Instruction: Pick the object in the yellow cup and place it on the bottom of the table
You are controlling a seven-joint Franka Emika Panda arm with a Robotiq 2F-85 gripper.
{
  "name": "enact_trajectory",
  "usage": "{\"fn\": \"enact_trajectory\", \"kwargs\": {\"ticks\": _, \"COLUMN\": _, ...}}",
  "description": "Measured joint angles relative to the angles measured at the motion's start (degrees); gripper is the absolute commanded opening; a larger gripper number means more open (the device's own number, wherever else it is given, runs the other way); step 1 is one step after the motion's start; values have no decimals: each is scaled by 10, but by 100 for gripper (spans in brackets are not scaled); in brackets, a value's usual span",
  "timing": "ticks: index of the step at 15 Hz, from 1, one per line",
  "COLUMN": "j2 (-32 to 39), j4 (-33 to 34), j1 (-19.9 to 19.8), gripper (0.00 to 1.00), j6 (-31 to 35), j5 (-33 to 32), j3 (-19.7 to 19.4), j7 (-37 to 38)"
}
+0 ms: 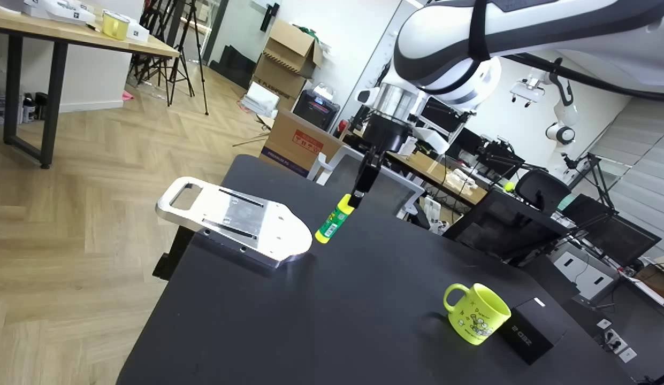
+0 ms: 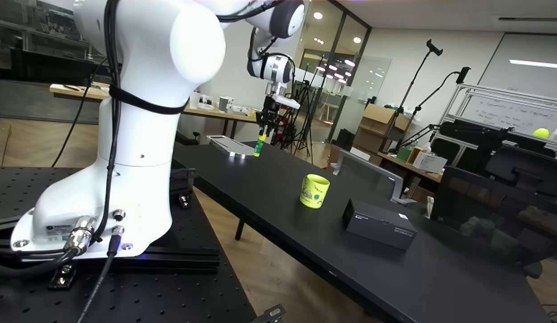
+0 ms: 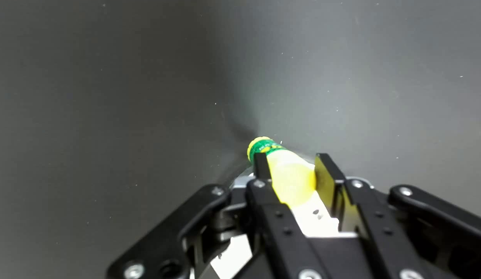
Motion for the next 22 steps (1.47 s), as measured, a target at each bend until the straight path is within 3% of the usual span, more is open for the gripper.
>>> {"fn": "enact_trajectory", "kwargs": {"ticks": 11, "j2": 16, "j4": 19, "j1": 4, "gripper": 8, "j6": -15, "j5": -6, "j3": -1, "j7": -18}}
{"fn": "enact_trajectory", "kwargs": {"ticks": 22, "j2": 40, "j4": 80, "j1": 27, "gripper": 8, "j6": -40, "j5": -17, "j3": -4, "j7": -46}}
